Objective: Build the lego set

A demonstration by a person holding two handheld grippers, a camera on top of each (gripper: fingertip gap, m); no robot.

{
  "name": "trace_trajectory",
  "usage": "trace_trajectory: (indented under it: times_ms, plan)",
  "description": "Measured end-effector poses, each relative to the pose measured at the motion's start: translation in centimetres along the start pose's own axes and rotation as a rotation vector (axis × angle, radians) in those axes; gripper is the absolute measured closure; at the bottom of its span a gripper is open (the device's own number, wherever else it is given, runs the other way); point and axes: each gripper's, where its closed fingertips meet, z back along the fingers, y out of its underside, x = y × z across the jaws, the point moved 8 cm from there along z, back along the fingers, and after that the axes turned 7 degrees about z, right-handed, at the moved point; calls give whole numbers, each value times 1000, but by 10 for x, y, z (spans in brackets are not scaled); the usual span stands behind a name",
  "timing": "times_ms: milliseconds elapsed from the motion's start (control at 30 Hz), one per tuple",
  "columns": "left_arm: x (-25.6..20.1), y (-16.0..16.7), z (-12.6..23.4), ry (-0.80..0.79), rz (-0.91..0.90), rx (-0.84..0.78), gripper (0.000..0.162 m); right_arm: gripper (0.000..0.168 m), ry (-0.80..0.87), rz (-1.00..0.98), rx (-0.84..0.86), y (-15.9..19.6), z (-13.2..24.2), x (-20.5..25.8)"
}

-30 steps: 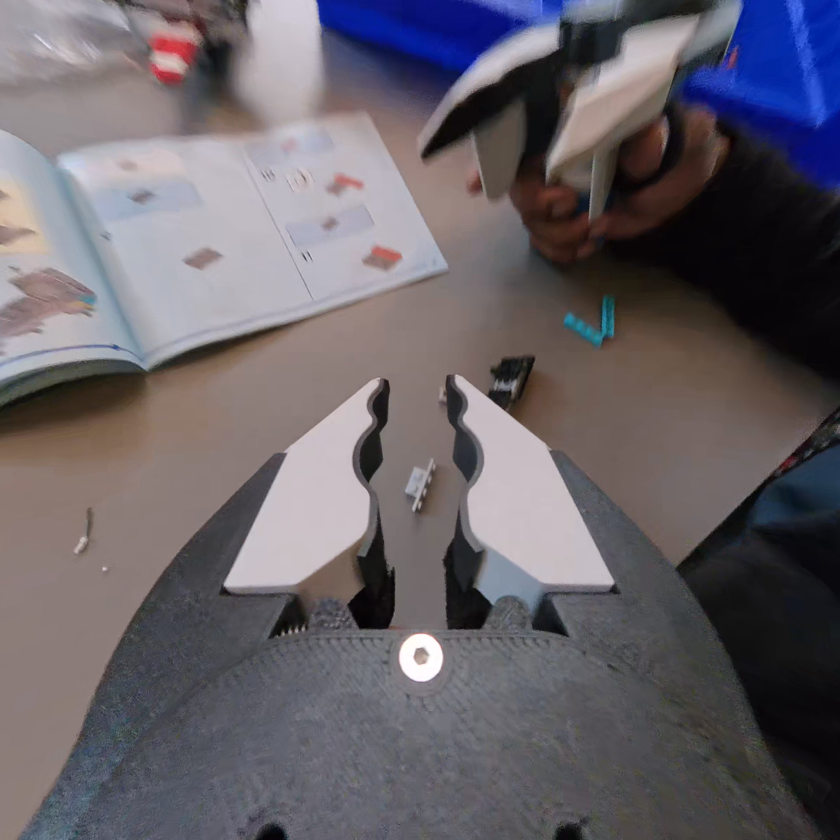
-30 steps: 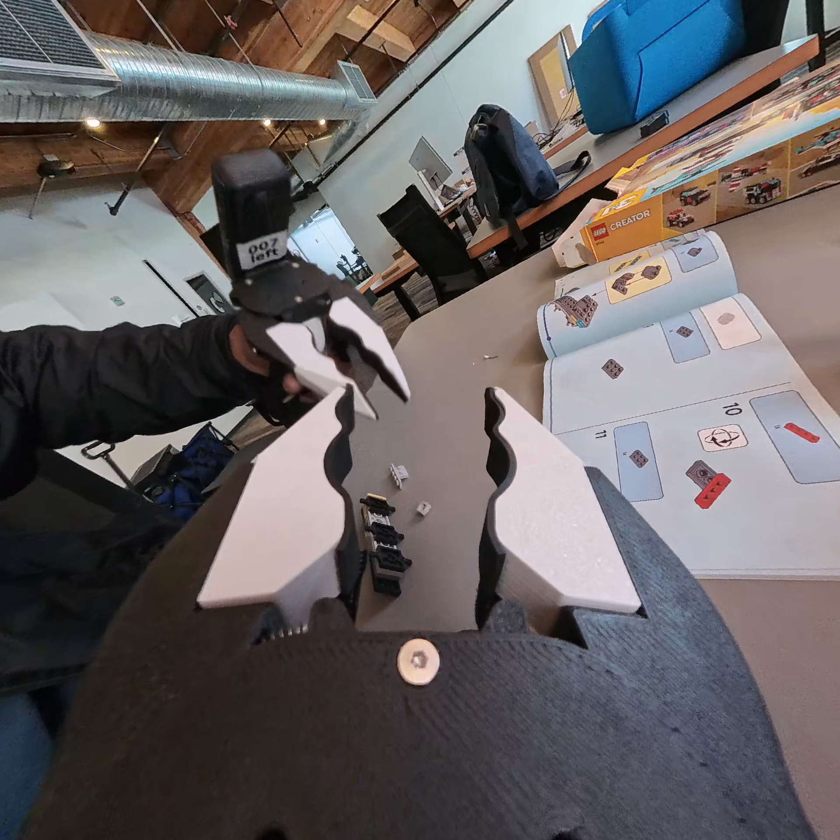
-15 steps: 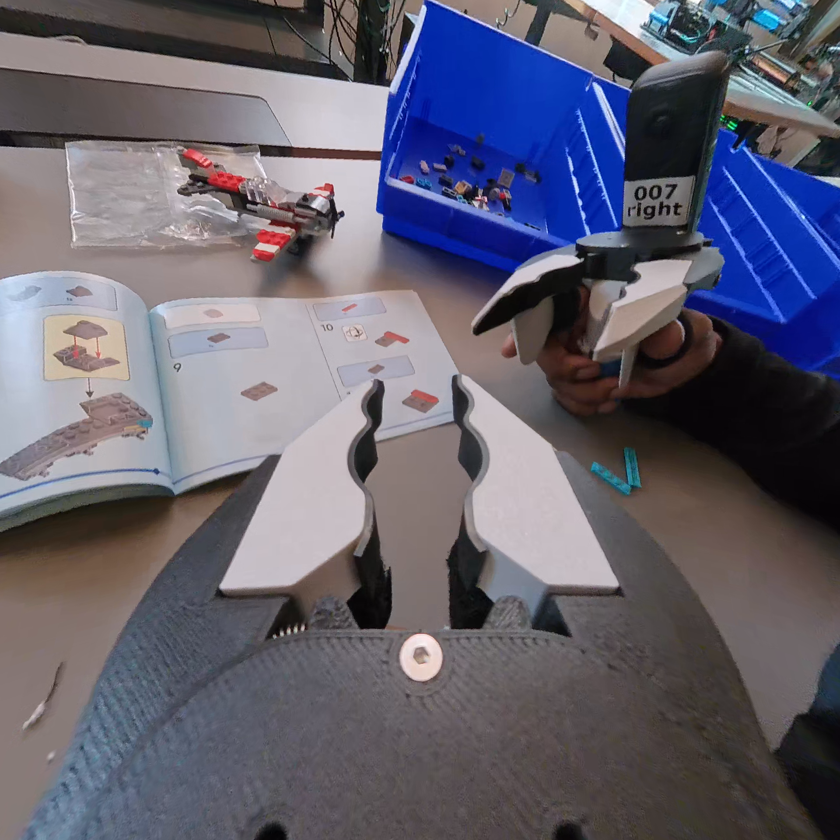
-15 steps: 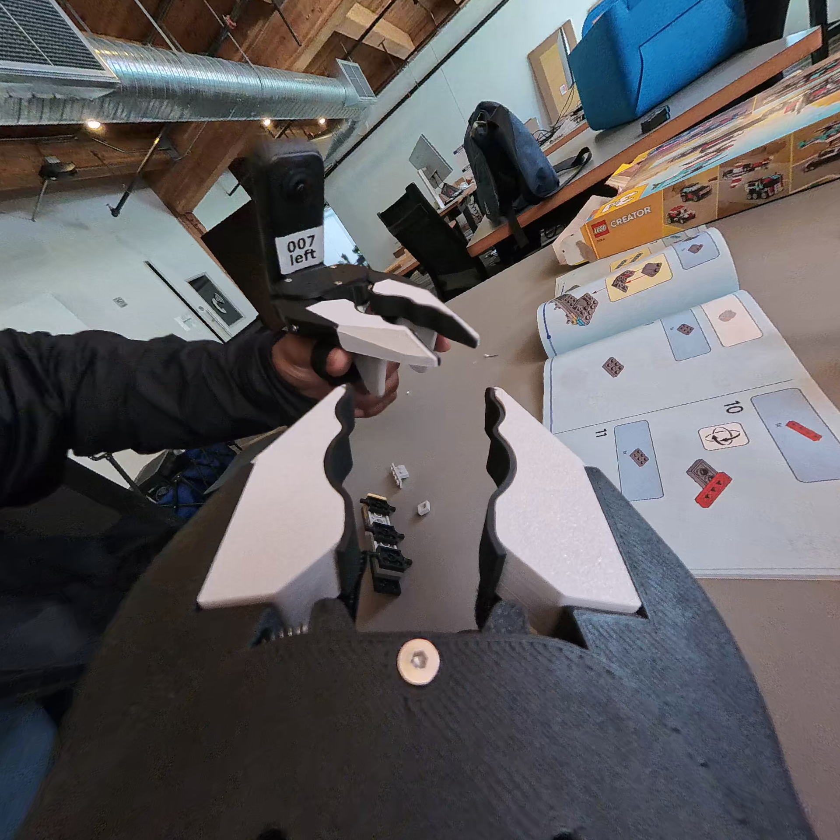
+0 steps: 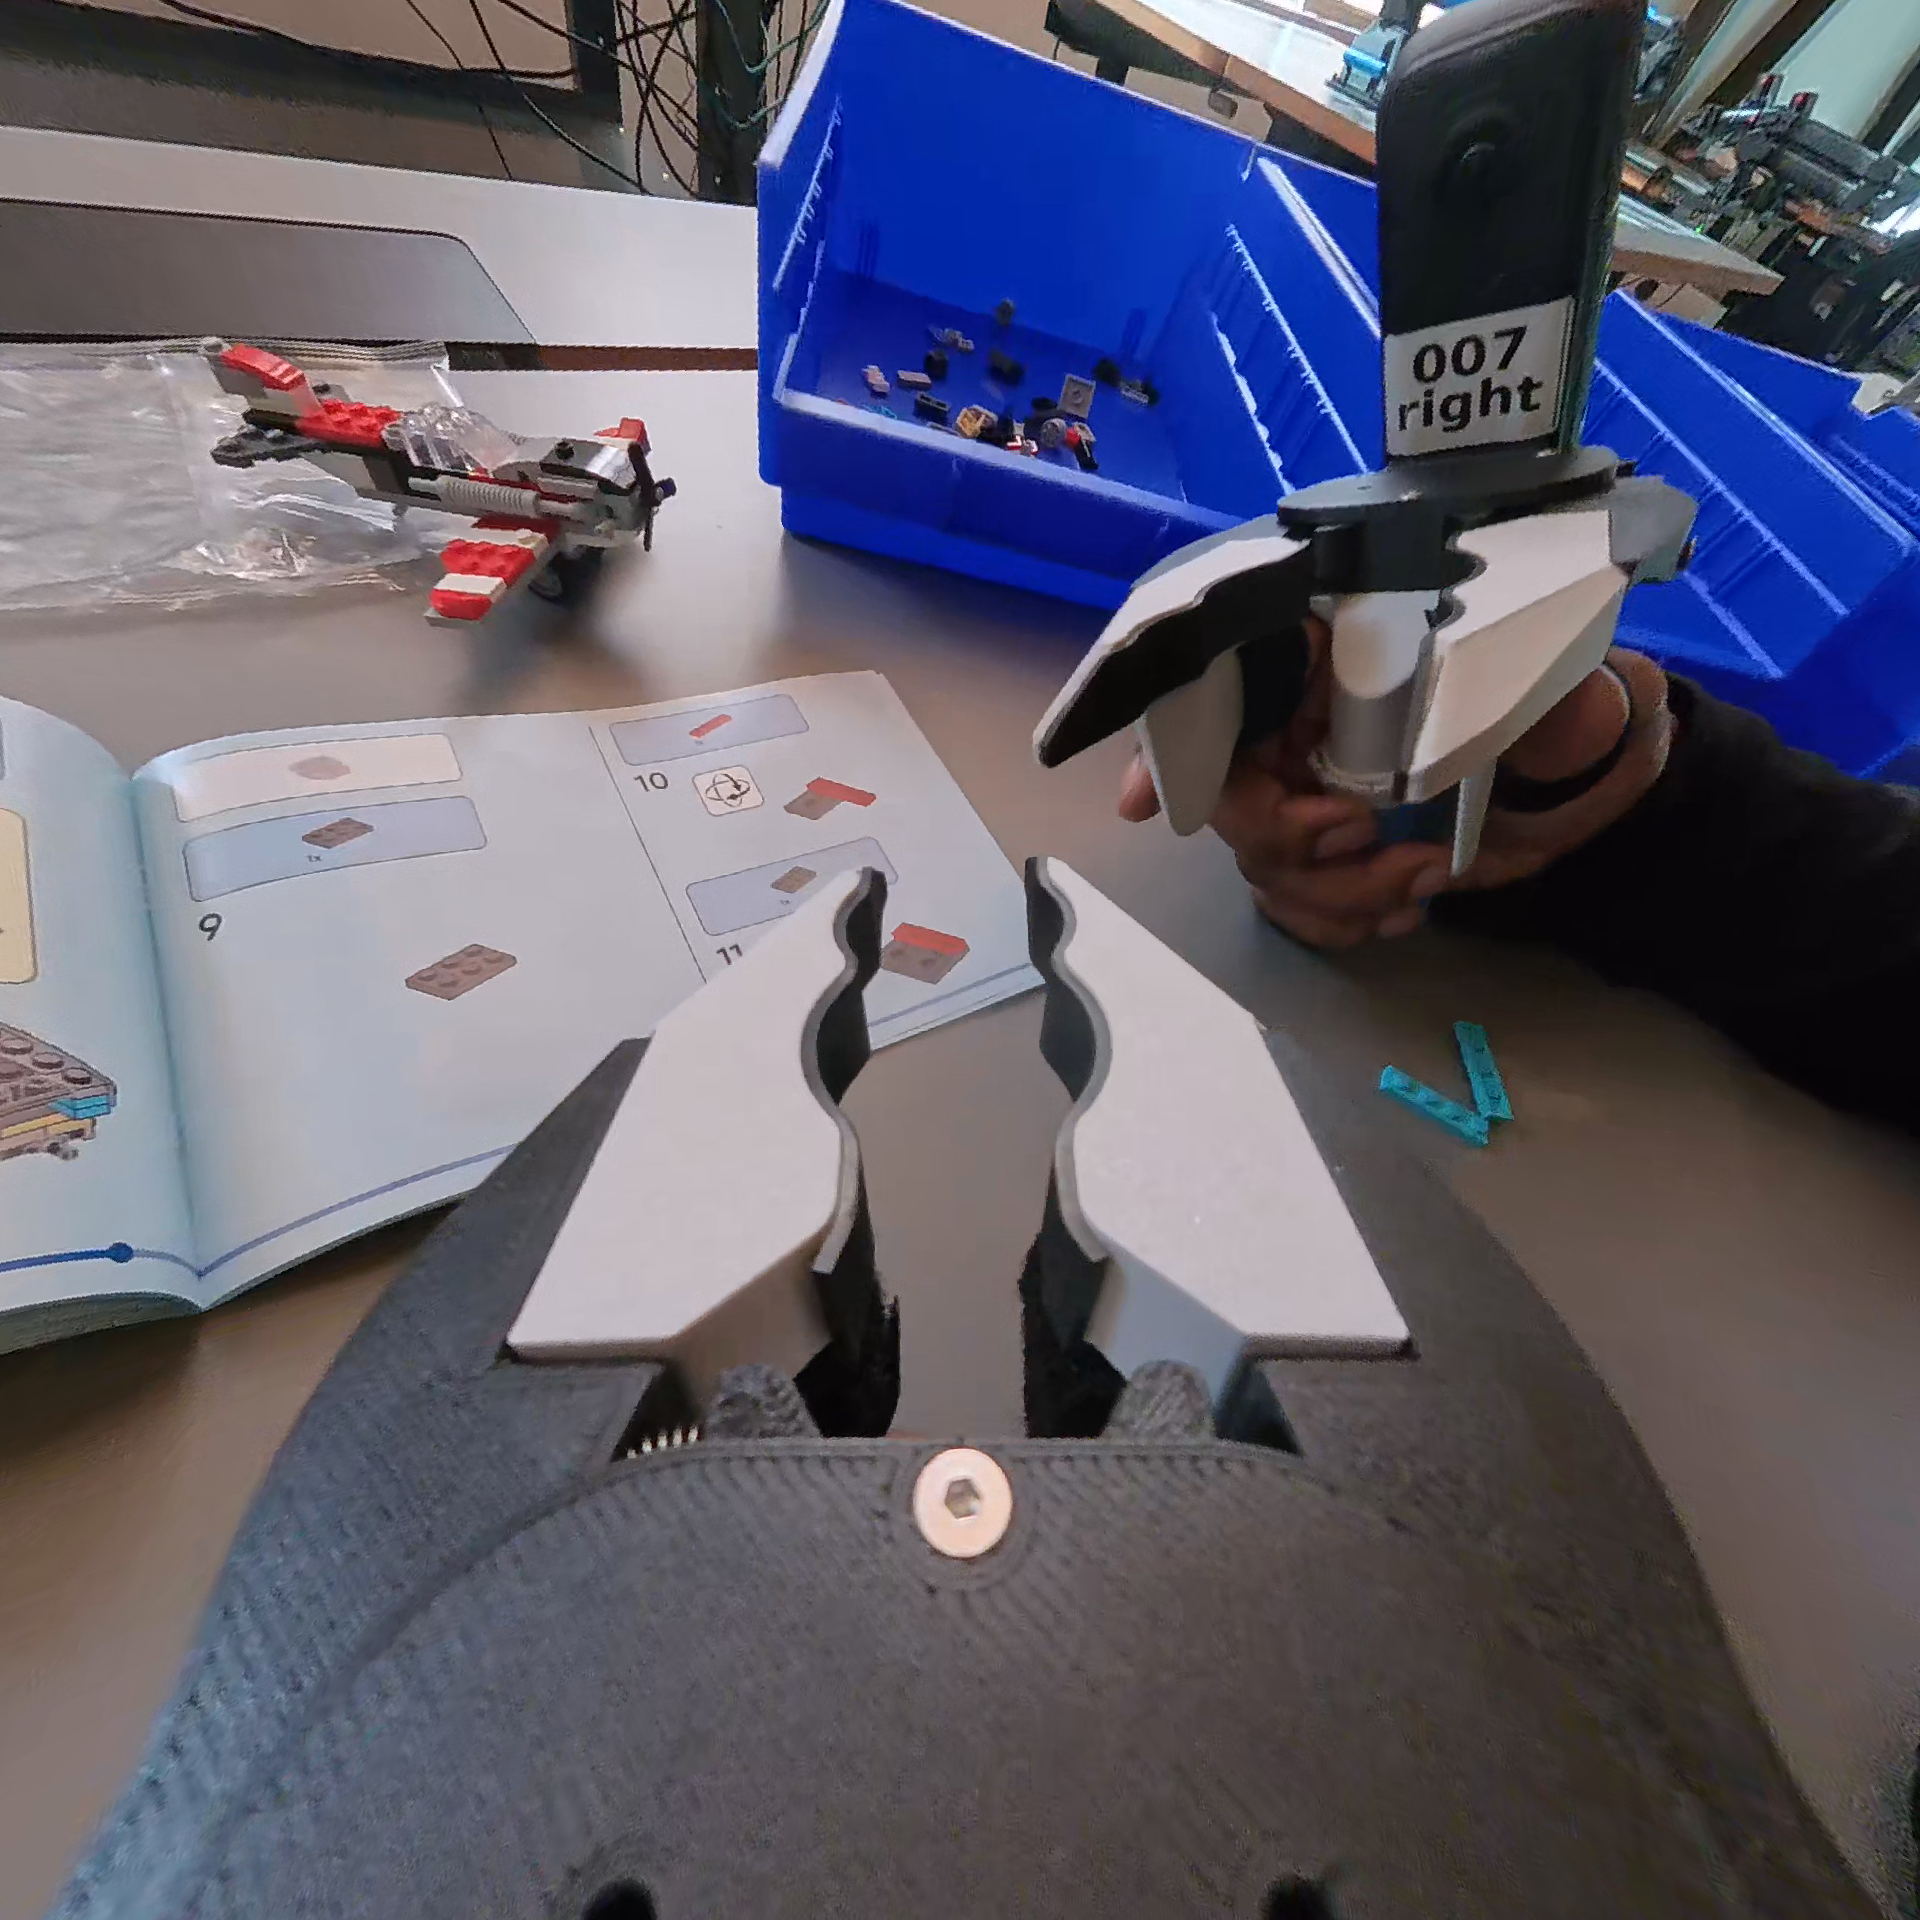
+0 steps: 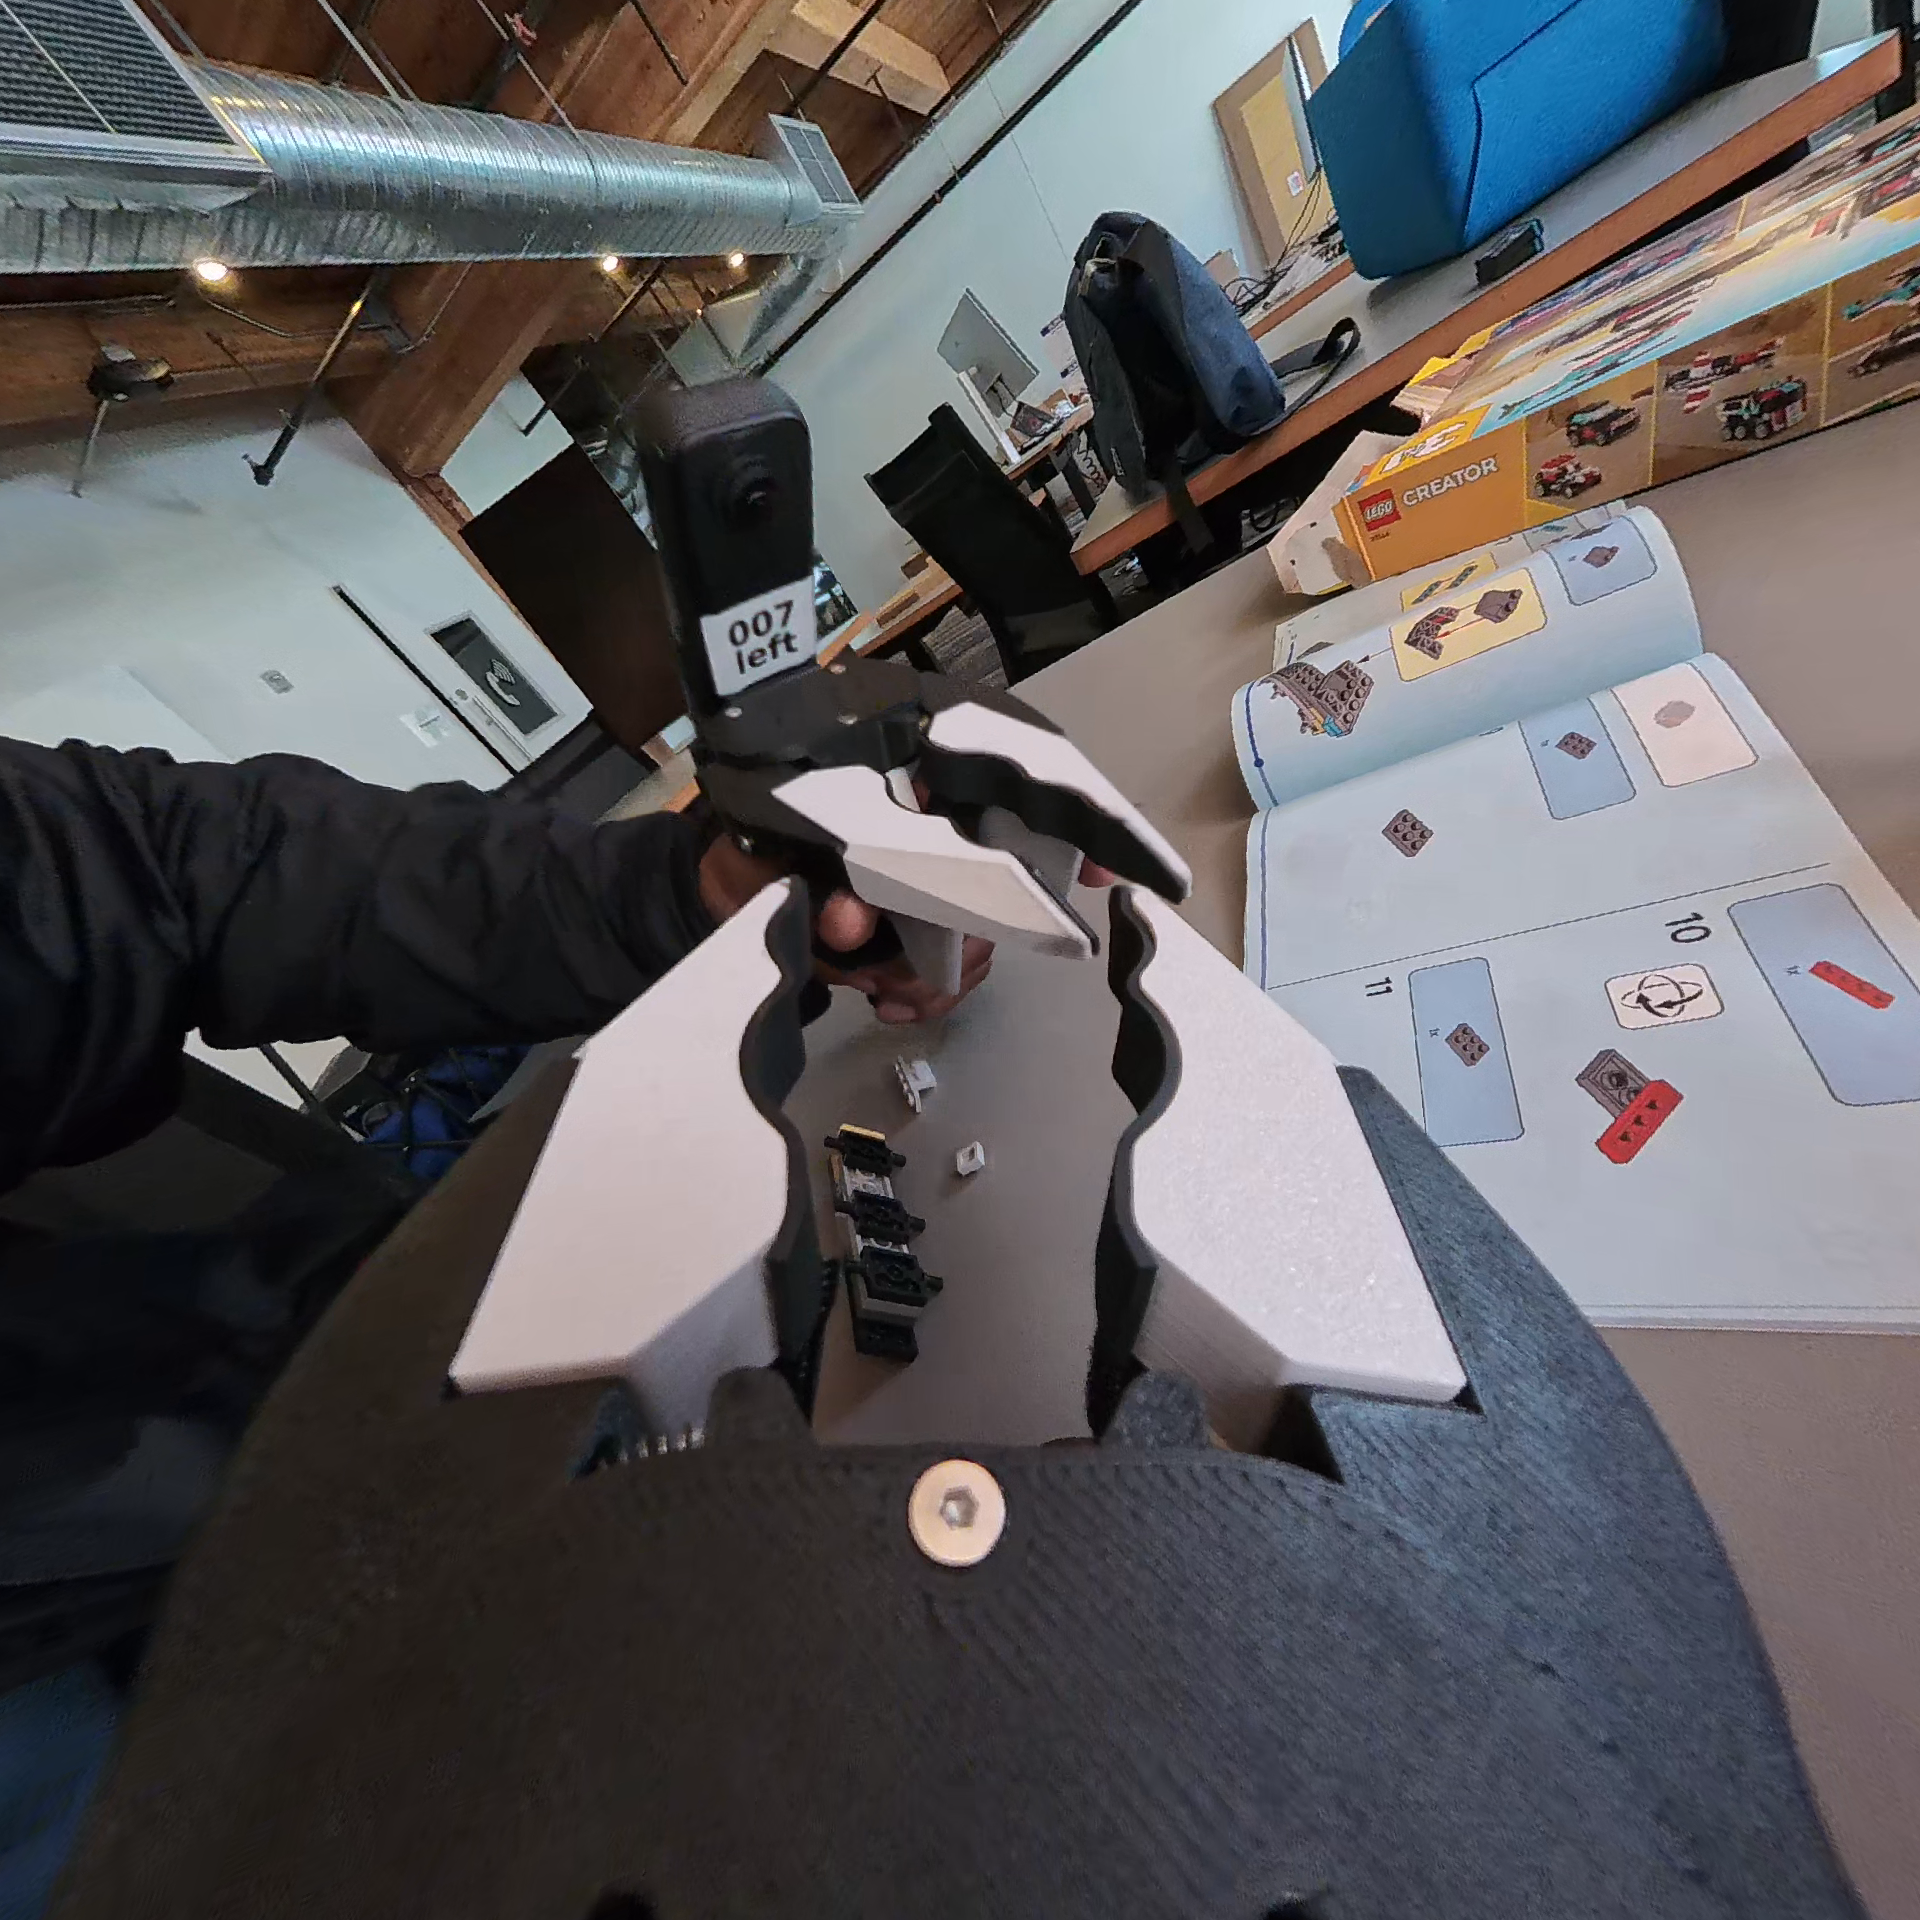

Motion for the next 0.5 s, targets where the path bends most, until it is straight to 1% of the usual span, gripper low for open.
trace_trajectory:
  times_ms: [133,267,500]
  plan:
    - [7,9,-3,4,18,4,135,110,-1,0,11,0,-1,0]
    - [11,6,-2,16,56,-28,136,110,-2,-4,14,0,-2,-1]
    - [12,7,-4,23,74,-8,137,110,0,-10,13,0,-2,-1]
